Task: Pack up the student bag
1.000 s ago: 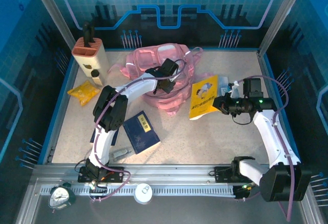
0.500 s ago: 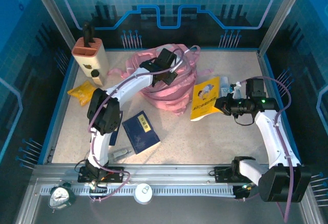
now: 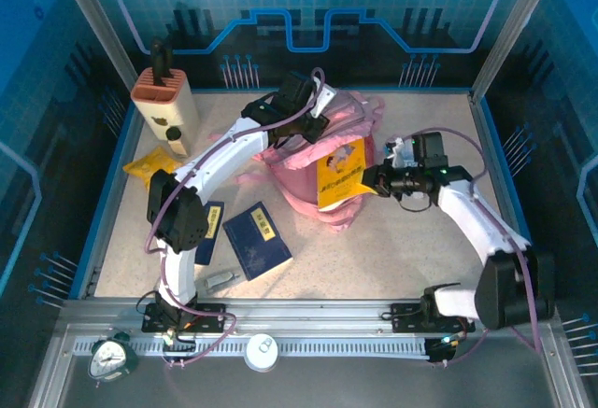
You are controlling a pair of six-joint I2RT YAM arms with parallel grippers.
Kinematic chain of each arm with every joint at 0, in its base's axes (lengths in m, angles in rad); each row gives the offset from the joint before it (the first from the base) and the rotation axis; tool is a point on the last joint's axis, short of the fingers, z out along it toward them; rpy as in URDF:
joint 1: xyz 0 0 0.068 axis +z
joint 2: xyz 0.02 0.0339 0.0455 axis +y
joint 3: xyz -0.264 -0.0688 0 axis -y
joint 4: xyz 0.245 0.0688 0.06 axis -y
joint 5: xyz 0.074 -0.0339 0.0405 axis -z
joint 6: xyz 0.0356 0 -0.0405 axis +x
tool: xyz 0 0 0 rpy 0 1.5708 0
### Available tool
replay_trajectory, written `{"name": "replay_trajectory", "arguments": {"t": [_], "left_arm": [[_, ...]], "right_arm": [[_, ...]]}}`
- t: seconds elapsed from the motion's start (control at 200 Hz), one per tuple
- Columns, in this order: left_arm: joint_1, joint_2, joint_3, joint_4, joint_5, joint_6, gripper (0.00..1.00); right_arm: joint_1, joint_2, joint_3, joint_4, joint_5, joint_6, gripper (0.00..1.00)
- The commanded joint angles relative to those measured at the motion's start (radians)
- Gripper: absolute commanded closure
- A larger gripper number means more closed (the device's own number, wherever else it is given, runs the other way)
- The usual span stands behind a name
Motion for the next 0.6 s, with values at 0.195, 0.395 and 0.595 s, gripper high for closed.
{"name": "replay_trajectory", "arguments": {"t": [0.195,0.395,0.595], "left_arm": [[-0.003,-0.063,0.098,0.097,0.096,-0.113,1.0],[-0.003,-0.066,0.089,0.091,0.083,-0.114,1.0],[-0.003,-0.08,0.067,0.095,0.05,-0.123,1.0]], "right_arm": [[0.071,0.301,0.092,0.482,0.034,0.052,0.87],[0.076,0.465,0.221,0.396,0.104,-0.049,0.68],[0.071,0.396,0.19,0.229,0.219,-0.111,0.35]]}}
